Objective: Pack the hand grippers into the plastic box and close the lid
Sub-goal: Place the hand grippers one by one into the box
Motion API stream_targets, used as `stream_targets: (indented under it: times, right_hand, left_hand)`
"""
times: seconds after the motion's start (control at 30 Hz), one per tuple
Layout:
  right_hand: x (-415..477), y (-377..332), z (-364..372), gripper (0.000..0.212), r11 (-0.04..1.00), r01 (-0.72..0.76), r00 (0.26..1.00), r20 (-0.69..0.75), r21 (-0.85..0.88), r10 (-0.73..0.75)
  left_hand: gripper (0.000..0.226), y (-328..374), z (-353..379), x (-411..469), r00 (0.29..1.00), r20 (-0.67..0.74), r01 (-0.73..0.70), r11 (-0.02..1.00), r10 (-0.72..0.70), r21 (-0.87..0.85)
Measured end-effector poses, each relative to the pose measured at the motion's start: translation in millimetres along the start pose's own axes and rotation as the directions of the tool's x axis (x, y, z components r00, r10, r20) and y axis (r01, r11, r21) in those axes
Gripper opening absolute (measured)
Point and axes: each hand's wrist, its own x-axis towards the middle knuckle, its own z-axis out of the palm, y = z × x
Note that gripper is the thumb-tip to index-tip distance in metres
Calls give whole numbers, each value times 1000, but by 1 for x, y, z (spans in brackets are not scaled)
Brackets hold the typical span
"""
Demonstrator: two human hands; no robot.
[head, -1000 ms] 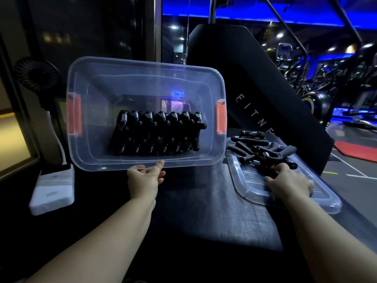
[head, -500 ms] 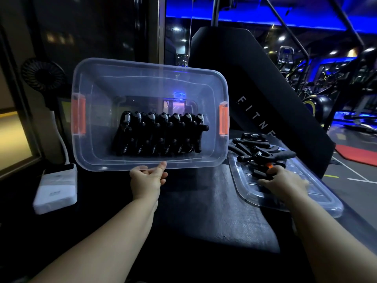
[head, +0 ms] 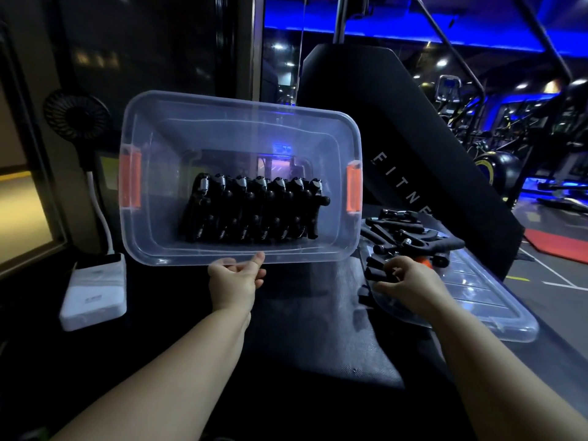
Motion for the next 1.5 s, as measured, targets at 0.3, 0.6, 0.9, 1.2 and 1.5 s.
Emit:
stream_targets:
  times: [0.3,0.6,0.9,1.2,1.5]
  right_hand:
    - [-9,17,-10,80,999,-25,998,49,-36,27]
    - [-15,19,-21,89,993,50,979,202,-107,-28]
    - [-21,3,-12,64,992,102,992,88,-75,-95]
    - [-42,-37,-23,28,903,312,924,-315,297,-216]
    - [-15,-121,-37,56,854,514,837,-271,87,-476]
  left_hand:
    - [45,0,0,-1,1000,0,-5,1000,5,1]
    - [46,1,-1,-2,1000,10,0,1000,0,8]
    - [46,3,-2,-6,1000,21,2,1000,-1,-7]
    - [42,5,-2,-7,999,46,-12,1000,12,1]
    - [38,5,-5,-7,997,72,35,999,-33,-24]
